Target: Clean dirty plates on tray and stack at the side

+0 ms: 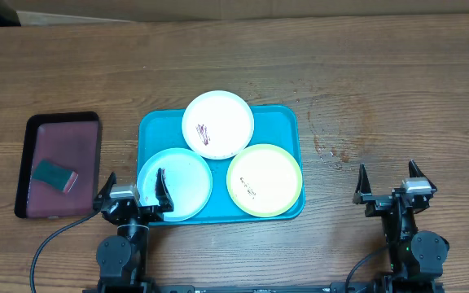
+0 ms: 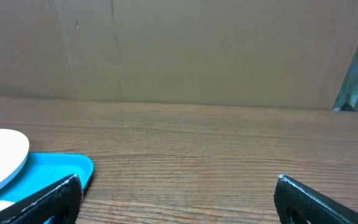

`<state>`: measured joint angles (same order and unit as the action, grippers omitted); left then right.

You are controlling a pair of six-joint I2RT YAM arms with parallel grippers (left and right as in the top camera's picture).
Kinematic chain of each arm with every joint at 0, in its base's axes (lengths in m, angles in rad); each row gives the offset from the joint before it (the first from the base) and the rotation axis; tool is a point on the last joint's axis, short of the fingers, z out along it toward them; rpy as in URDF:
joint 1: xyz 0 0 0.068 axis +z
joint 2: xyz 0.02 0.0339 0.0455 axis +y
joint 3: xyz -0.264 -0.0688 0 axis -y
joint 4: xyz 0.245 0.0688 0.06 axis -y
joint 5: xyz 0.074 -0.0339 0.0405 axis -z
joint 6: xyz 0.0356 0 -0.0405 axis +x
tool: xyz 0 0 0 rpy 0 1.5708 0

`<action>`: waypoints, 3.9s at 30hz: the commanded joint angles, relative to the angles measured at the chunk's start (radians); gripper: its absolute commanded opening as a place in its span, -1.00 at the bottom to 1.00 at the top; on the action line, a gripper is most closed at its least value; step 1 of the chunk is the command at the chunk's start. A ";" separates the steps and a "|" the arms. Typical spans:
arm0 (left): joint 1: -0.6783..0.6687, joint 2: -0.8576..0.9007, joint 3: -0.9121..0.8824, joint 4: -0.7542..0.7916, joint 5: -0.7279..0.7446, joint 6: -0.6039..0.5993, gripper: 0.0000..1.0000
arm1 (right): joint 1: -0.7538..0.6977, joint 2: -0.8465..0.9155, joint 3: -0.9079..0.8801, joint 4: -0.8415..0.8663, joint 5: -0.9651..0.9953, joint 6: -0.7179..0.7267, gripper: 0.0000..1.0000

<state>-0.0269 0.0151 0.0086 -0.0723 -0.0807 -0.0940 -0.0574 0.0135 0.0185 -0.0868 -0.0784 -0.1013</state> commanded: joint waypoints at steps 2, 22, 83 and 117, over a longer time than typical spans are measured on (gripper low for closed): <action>-0.008 -0.007 -0.004 0.002 -0.012 0.027 1.00 | -0.002 -0.010 -0.010 0.007 -0.001 0.000 1.00; -0.008 -0.007 -0.004 0.002 -0.012 0.027 0.99 | -0.002 -0.010 -0.010 0.007 -0.001 0.000 1.00; -0.009 -0.007 -0.004 0.167 0.189 -0.168 0.99 | -0.002 -0.010 -0.010 0.007 -0.001 0.000 1.00; -0.006 0.704 0.842 -0.457 0.318 0.027 1.00 | -0.002 -0.010 -0.010 0.007 -0.001 0.000 1.00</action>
<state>-0.0265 0.6994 0.8253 -0.5133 0.1253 -0.0715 -0.0574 0.0139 0.0185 -0.0837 -0.0784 -0.1013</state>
